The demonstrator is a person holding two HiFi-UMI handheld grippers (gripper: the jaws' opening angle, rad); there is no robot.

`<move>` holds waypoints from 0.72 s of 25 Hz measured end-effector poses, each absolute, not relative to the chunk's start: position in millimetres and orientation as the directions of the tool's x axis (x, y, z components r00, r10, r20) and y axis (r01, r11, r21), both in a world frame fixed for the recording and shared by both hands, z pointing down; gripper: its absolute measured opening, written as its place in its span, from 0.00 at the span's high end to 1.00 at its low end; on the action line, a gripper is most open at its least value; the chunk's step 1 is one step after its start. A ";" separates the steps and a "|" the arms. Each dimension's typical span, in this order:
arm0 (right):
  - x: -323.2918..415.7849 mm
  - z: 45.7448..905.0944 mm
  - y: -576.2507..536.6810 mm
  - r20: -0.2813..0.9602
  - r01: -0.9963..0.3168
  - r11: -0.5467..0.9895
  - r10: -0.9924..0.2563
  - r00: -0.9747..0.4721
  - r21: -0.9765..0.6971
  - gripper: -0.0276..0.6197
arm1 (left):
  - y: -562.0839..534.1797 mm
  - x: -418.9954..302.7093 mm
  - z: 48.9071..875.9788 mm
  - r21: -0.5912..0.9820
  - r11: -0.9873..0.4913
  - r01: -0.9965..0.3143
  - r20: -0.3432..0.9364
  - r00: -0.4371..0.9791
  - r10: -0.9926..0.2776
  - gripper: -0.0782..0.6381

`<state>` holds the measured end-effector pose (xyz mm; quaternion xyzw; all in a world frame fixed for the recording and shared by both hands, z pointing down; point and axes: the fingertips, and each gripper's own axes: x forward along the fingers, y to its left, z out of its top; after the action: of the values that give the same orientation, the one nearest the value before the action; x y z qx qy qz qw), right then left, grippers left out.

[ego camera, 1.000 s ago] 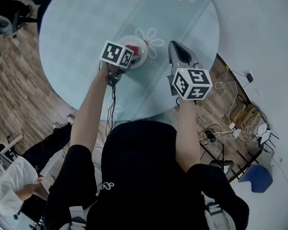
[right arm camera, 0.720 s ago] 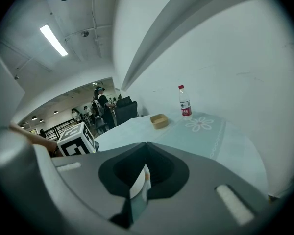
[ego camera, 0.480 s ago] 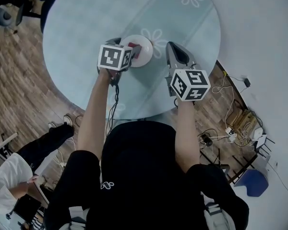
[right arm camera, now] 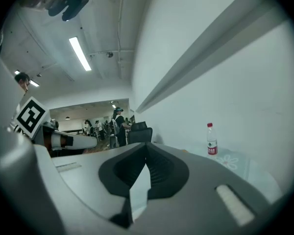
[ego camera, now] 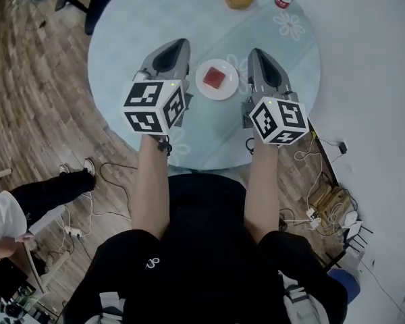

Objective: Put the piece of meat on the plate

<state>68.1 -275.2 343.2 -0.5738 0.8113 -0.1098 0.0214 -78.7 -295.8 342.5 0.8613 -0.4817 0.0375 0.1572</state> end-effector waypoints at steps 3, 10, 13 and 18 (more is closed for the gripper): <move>40.4 315.3 -266.4 0.030 -0.925 0.337 -0.937 -0.347 -0.174 0.94 | -280.2 -99.7 314.5 0.170 -0.470 -0.866 0.138 0.493 -0.859 0.90; 5.9 303.2 -247.4 0.055 -0.921 0.379 -0.922 -0.384 -0.086 0.95 | -261.4 -112.5 301.3 0.113 -0.441 -0.890 0.090 0.451 -0.888 0.89; -1.5 302.9 -244.3 0.063 -0.923 0.380 -0.922 -0.383 -0.062 0.95 | -262.4 -118.3 300.0 0.123 -0.438 -0.890 0.081 0.449 -0.890 0.89; -2.1 307.0 -248.4 0.095 -0.929 0.367 -0.925 -0.369 -0.038 0.95 | -274.4 -146.4 299.0 0.182 -0.377 -0.908 0.075 0.395 -0.916 0.89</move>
<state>-2.1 -248.4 307.0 -0.5610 0.8263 -0.0422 -0.0287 -146.4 -274.4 299.0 0.8294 -0.5498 -0.0189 0.0971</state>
